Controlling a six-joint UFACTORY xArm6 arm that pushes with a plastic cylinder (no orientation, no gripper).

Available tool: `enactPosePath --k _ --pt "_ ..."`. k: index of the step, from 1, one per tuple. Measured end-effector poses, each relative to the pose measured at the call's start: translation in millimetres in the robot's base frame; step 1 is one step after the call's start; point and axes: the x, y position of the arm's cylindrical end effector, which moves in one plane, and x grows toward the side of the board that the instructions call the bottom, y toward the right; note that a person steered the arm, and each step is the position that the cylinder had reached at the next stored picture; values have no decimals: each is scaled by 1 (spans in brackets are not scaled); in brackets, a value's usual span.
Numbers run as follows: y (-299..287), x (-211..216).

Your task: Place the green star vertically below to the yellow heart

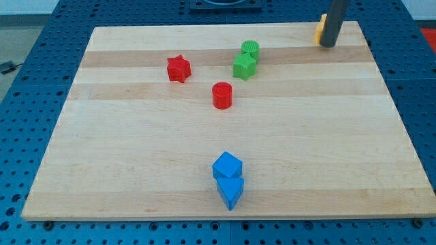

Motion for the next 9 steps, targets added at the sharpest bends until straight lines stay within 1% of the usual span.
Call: enactPosePath --k 2,3,5,7,8,9 --pt "0 99" --pt "0 116" --pt "6 116" --pt "27 116" --pt "36 142" --pt "19 175"
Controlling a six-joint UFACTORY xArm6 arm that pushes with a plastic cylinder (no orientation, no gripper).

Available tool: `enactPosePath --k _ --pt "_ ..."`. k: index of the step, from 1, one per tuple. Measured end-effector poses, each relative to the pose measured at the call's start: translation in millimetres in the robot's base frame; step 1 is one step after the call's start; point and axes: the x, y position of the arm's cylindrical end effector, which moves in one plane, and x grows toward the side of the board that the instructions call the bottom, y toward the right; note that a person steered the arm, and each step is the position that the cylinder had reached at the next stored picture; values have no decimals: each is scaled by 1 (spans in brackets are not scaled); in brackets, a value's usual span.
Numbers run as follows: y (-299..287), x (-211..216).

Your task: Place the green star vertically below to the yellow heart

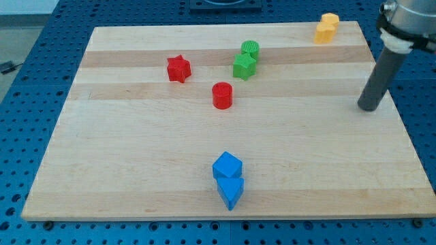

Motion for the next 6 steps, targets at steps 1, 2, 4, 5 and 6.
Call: enactPosePath --k 1,2,4,5,6 --pt "-40 -12" --pt "-99 -31" --pt "-204 -39" --pt "-243 -52" --pt "-256 -70"
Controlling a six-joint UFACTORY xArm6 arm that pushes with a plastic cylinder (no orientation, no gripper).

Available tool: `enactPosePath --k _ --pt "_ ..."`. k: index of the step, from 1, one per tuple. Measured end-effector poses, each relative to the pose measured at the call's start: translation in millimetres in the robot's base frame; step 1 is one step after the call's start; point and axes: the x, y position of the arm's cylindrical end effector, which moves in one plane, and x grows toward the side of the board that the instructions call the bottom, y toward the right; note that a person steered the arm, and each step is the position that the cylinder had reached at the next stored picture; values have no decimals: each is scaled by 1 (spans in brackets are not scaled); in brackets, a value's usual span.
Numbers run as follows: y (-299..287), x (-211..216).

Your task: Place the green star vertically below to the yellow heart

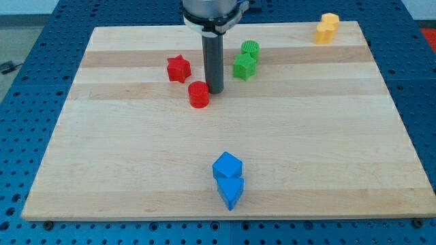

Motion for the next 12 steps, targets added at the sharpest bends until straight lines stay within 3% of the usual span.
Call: enactPosePath --k 2,5,7,12 --pt "1 -36" --pt "121 -37" --pt "111 -79" --pt "176 3"
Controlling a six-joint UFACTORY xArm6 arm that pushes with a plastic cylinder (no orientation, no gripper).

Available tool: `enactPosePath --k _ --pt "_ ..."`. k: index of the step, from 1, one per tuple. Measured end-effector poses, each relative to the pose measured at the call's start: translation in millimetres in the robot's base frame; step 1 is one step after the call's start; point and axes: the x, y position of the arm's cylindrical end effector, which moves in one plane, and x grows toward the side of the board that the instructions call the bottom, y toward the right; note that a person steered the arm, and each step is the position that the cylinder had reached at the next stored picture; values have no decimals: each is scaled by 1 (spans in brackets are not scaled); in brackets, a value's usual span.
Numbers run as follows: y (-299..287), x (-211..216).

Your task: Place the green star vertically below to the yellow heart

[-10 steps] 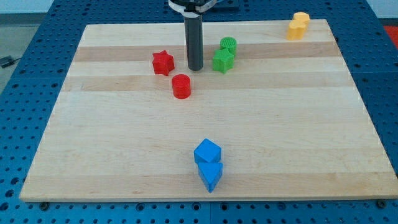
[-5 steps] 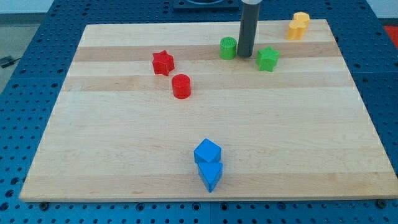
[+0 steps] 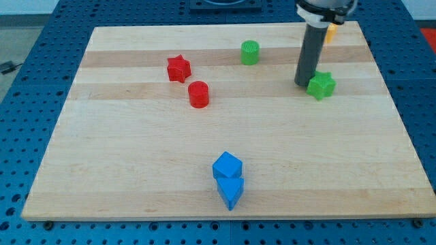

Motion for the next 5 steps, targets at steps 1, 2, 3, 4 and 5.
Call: enactPosePath --k 1,2,3,4,5 --pt "-3 4" --pt "-31 13" --pt "-34 25" --pt "-2 26" --pt "26 26"
